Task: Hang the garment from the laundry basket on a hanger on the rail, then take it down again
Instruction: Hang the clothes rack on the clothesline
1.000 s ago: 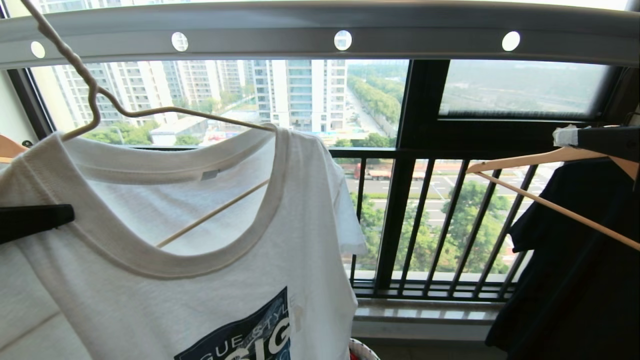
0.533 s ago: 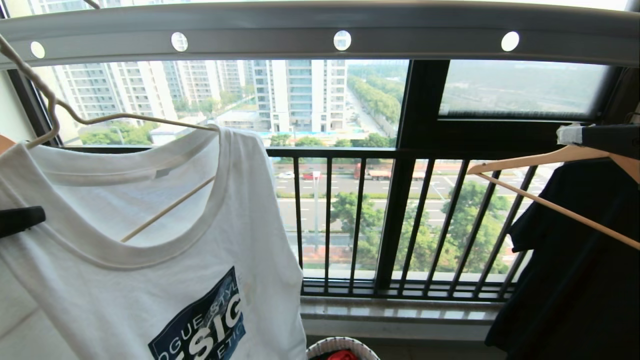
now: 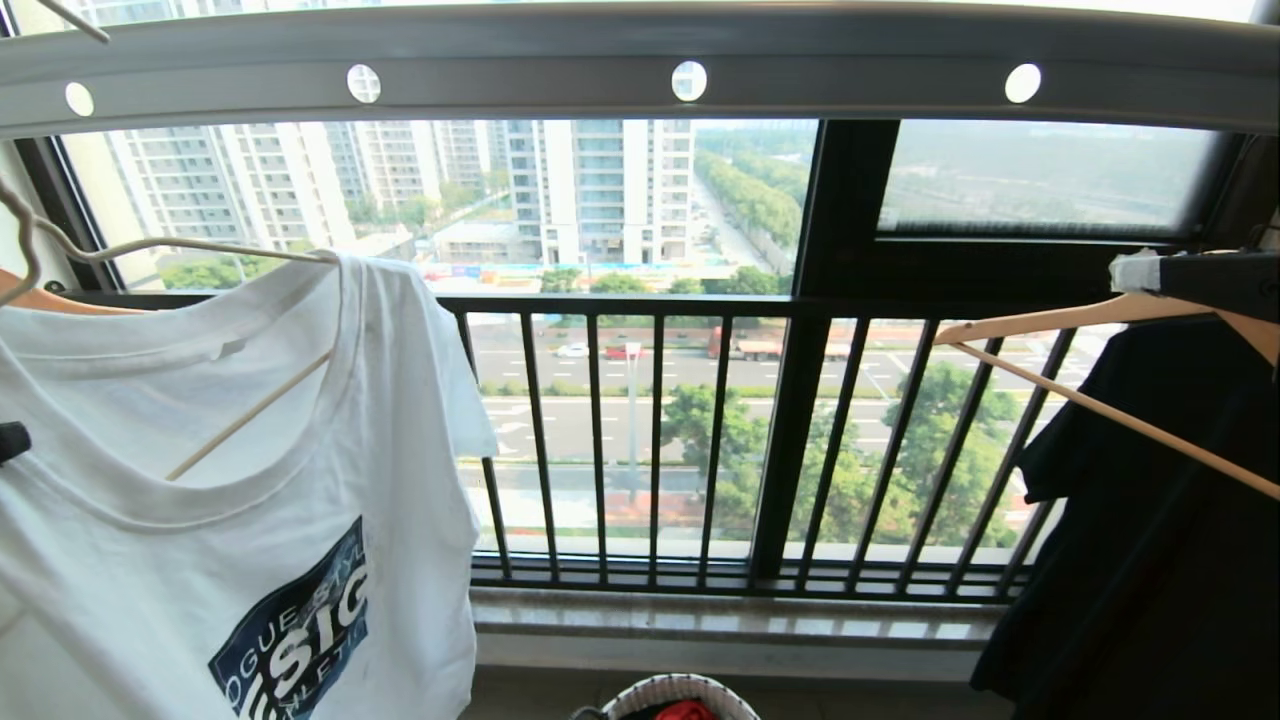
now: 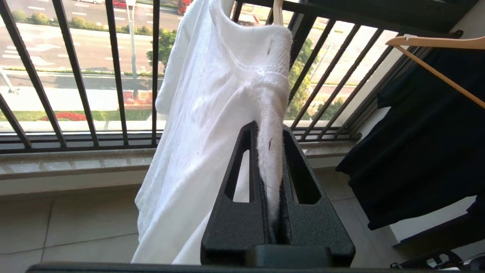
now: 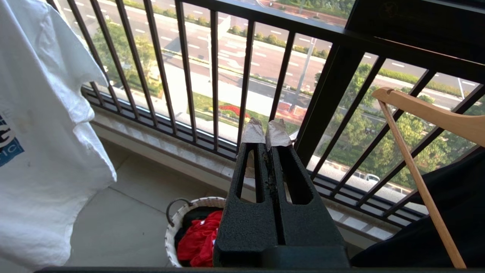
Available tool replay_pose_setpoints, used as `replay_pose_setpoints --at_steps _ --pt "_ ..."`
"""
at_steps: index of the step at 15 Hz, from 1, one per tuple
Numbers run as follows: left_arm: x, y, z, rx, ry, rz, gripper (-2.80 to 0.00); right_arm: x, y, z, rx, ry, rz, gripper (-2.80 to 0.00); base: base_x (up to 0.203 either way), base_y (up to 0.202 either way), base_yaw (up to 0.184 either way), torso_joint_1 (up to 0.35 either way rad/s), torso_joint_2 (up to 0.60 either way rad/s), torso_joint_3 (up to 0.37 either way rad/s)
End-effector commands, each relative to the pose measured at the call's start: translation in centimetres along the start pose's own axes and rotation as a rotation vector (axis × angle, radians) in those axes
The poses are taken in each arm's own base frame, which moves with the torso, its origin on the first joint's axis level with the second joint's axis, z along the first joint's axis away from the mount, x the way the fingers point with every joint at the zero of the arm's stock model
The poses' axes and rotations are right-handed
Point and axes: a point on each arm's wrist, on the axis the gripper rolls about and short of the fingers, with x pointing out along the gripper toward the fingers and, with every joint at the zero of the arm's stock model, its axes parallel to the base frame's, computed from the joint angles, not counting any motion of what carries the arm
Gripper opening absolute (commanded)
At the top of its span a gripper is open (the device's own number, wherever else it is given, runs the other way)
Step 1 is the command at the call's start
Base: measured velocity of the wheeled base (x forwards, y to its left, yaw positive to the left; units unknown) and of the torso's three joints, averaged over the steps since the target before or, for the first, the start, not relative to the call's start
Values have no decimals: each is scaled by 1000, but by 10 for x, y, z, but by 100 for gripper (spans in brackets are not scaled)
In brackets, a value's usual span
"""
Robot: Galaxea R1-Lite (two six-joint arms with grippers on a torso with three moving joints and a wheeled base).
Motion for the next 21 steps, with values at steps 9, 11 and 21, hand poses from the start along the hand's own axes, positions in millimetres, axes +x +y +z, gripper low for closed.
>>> replay_pose_setpoints --at_steps 9,11,21 --pt "3 7 -6 -3 -34 193 -280 10 2 -2 -5 28 2 -280 0 0 0 0 0 0" --pt "6 10 -6 2 -69 242 -280 13 2 -3 -7 36 3 -280 0 0 0 0 0 0" --pt "56 32 -1 35 -203 469 -280 26 5 -9 -14 78 3 -280 0 0 0 0 0 0"
